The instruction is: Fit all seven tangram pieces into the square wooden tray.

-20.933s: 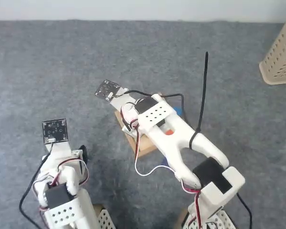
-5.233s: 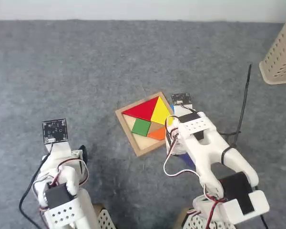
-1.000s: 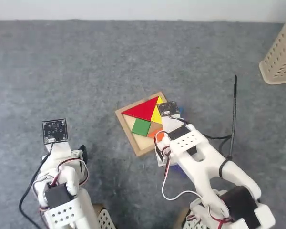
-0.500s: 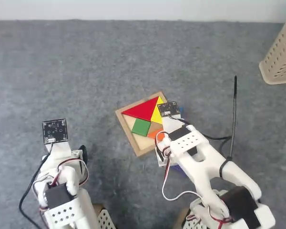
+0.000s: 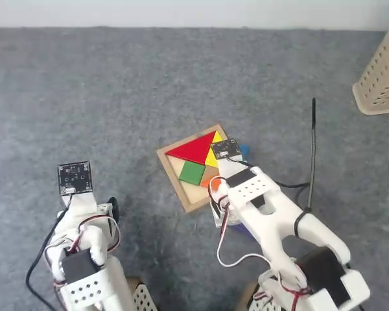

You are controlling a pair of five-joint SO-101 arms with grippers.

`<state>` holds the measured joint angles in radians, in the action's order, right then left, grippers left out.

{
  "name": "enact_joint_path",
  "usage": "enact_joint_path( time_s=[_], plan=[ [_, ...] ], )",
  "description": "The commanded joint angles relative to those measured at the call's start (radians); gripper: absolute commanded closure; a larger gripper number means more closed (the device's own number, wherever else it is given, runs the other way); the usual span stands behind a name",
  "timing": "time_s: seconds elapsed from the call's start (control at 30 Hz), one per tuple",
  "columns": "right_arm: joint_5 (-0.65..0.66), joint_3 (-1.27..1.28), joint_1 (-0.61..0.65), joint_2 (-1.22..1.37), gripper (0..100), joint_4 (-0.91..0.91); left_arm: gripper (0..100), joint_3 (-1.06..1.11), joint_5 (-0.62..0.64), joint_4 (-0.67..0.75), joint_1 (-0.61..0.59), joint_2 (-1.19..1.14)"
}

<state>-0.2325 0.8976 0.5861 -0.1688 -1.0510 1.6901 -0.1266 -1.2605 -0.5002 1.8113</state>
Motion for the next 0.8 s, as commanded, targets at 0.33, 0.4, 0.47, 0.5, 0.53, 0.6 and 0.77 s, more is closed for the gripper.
enact_joint_path(
  time_s=[0.33, 0.4, 0.47, 0.5, 0.53, 0.6, 0.77],
  plan=[
    [0.095, -0.011, -0.002, 0.036, 79.1, -0.056, 77, -0.005, 0.009, -0.003, 0.002, 0.011],
    [0.098, -0.011, -0.002, 0.035, 84.8, -0.044, 77, -0.005, 0.009, -0.003, 0.002, 0.011],
    [0.135, -0.011, -0.002, 0.035, 89.7, -0.027, 77, -0.005, 0.009, -0.003, 0.002, 0.011],
    [0.163, -0.011, -0.002, 0.035, 91.6, -0.022, 77, -0.005, 0.009, -0.003, 0.002, 0.011],
    [0.183, -0.011, -0.004, 0.035, 93.1, -0.021, 77, -0.005, 0.009, -0.003, 0.002, 0.011],
    [0.193, -0.011, -0.007, 0.031, 94.1, -0.021, 77, -0.005, 0.009, -0.003, 0.002, 0.011],
    [0.258, -0.012, -0.008, 0.025, 94.3, -0.021, 77, -0.005, 0.009, -0.003, 0.002, 0.011]
  ],
)
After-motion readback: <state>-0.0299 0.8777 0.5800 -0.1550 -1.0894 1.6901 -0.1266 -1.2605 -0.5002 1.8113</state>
